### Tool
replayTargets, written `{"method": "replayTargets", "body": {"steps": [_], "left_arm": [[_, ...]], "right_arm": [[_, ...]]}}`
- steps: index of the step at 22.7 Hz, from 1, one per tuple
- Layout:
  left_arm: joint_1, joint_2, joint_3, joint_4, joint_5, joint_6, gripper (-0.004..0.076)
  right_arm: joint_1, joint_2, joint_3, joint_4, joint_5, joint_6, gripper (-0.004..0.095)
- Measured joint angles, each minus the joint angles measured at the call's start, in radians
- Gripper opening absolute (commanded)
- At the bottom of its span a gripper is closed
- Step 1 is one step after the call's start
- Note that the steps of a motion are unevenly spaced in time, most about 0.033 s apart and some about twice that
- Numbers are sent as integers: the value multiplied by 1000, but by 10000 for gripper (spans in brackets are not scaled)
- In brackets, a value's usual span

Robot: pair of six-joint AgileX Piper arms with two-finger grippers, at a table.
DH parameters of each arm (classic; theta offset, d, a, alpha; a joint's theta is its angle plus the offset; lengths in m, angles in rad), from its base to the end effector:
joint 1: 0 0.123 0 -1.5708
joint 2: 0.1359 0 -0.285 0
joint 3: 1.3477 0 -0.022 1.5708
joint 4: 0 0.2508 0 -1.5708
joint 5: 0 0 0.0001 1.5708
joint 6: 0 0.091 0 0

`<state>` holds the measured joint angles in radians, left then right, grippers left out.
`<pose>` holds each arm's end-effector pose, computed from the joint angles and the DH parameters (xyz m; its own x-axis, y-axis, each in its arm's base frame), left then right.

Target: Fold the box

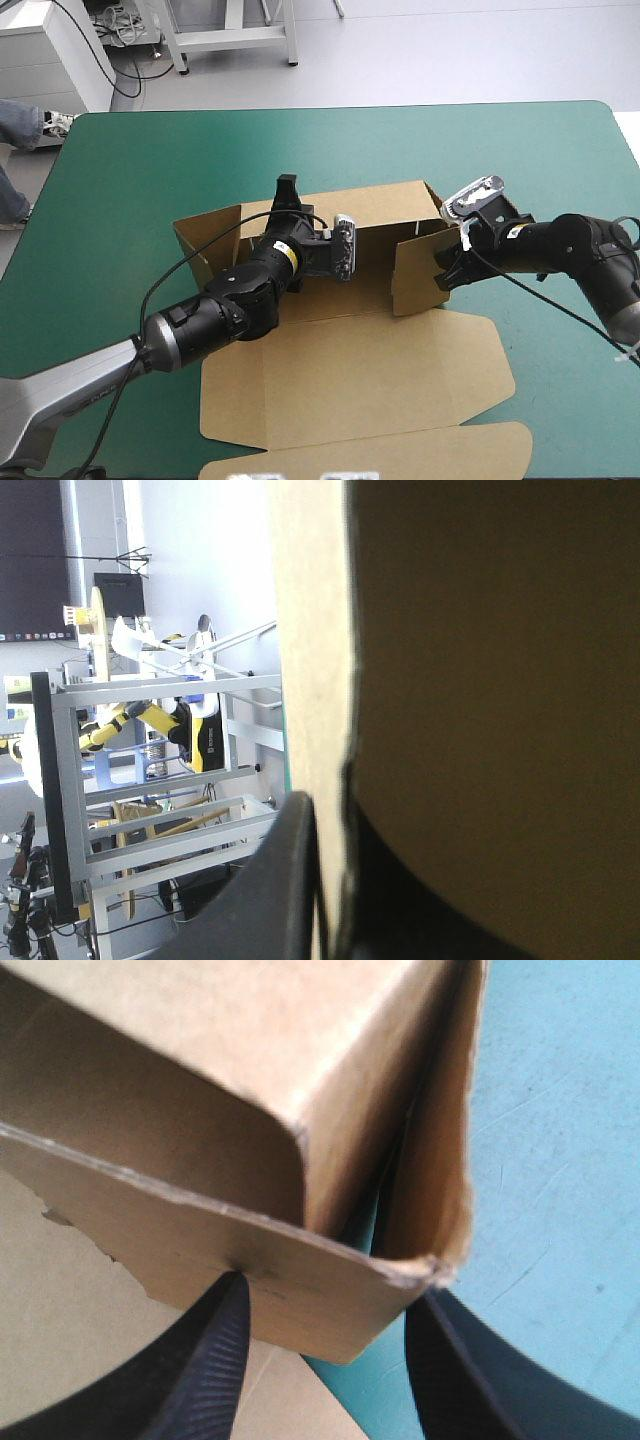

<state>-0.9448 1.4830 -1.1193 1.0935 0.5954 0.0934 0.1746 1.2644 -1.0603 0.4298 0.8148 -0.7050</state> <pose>0.2284 -0.2384 0.3172 0.2660 0.9549 -0.1322 0.4917 -0.0165 0.8706 0.2495 0.0721 0.3294 -0.5630 -0.4764 -0.6753 -0.6236 0.7811 -0.0312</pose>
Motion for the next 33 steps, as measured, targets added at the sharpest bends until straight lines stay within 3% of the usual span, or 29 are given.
{"method": "replayTargets", "body": {"steps": [4,12,14,17,18,20,25,27,31,33], "left_arm": [[2,-1,-6,-41,-1,42,-8],[2,-1,-6,-45,-1,50,-8],[3,-1,-6,-45,-2,50,-8],[3,-1,-6,-45,-5,50,-8],[3,-1,-6,-45,-5,50,-8],[-7,-1,-6,-45,1,50,-8],[-49,-2,-6,-34,47,49,4],[-64,-3,-6,-31,67,48,75],[-96,-24,1,-75,94,48,368],[-106,-43,4,-133,61,48,413]], "right_arm": [[10,-1,40,74,-57,-36,438],[136,-1,113,31,-261,77,403],[165,-1,121,-24,-306,148,362],[222,-1,126,-206,-363,366,282],[232,-1,126,-229,-367,393,151],[250,-1,126,-294,-376,468,-14],[252,-4,130,-330,-378,555,-10],[252,-5,131,-334,-377,571,-10],[253,16,133,-336,-417,597,-8],[262,46,133,-325,-462,596,-8]]}}
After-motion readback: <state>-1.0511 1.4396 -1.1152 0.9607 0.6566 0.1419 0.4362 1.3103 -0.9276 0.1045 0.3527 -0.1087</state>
